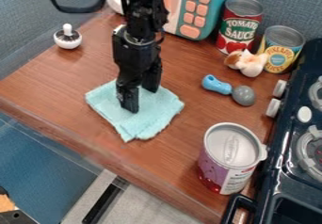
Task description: Moved the blue paper from the bottom left side of the table to the upper side
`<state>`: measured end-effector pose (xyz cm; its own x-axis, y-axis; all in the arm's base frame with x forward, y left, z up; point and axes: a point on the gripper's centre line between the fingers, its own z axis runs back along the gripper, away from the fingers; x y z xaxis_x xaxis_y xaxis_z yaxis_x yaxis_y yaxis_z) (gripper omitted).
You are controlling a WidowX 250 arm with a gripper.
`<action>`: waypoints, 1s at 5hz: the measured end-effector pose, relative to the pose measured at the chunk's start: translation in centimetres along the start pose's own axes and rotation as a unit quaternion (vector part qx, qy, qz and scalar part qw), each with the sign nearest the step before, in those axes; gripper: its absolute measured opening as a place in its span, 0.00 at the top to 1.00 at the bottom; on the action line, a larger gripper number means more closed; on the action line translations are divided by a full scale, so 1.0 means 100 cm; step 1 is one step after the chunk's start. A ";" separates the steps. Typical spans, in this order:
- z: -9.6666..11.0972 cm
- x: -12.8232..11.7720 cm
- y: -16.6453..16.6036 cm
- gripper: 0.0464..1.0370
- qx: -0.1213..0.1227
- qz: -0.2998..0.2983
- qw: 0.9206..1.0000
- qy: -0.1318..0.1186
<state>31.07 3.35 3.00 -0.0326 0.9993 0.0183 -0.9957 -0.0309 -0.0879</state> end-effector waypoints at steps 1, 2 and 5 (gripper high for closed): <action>0.001 0.002 -0.021 0.04 -0.008 0.002 1.000 -0.001; -0.003 0.006 -0.046 0.04 -0.007 0.012 1.000 0.007; -0.002 0.013 -0.091 0.04 -0.037 -0.001 0.999 -0.002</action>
<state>40.10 4.94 3.62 -0.0320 0.9992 0.0218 -0.9864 -0.0281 -0.1621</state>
